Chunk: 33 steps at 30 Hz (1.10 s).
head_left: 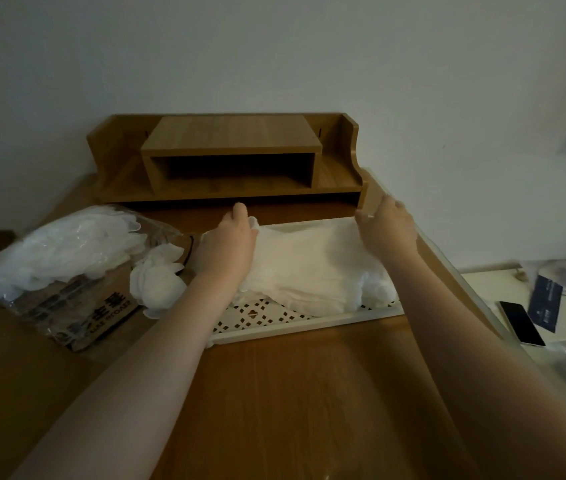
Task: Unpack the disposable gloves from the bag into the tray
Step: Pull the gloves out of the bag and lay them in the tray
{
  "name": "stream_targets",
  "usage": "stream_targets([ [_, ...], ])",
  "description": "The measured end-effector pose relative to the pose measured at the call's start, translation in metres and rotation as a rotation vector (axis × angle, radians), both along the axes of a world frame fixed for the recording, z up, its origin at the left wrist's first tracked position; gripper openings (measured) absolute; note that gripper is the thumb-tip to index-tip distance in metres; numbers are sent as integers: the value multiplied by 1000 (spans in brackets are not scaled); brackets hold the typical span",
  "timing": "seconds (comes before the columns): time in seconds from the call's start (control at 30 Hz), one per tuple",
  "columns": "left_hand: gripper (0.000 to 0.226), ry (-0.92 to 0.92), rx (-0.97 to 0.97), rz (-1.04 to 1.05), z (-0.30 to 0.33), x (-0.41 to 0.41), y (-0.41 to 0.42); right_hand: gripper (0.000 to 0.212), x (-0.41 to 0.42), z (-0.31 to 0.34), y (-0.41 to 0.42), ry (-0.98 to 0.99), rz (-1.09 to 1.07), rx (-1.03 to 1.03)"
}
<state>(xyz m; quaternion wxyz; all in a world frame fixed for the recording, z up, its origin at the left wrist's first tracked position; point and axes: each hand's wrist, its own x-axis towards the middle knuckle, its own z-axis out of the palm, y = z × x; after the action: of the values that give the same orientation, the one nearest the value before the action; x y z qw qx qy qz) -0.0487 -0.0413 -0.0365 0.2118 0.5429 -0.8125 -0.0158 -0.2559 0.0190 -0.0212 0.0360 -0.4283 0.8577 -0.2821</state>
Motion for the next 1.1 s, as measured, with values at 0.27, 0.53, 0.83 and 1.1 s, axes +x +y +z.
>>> stream_targets([
  [0.27,53,-316,96,-388,0,-26,25,68,53,-23,17,575,714,347],
  [0.53,82,-436,308,-209,-23,-5,17,99,25,-37,30,379,381,555],
  [0.83,29,326,-45,-200,19,75,45,27,128,7,36,331,726,-185],
  [1.1,30,523,40,-24,26,124,27,30,218,-24,0,321,928,135],
])
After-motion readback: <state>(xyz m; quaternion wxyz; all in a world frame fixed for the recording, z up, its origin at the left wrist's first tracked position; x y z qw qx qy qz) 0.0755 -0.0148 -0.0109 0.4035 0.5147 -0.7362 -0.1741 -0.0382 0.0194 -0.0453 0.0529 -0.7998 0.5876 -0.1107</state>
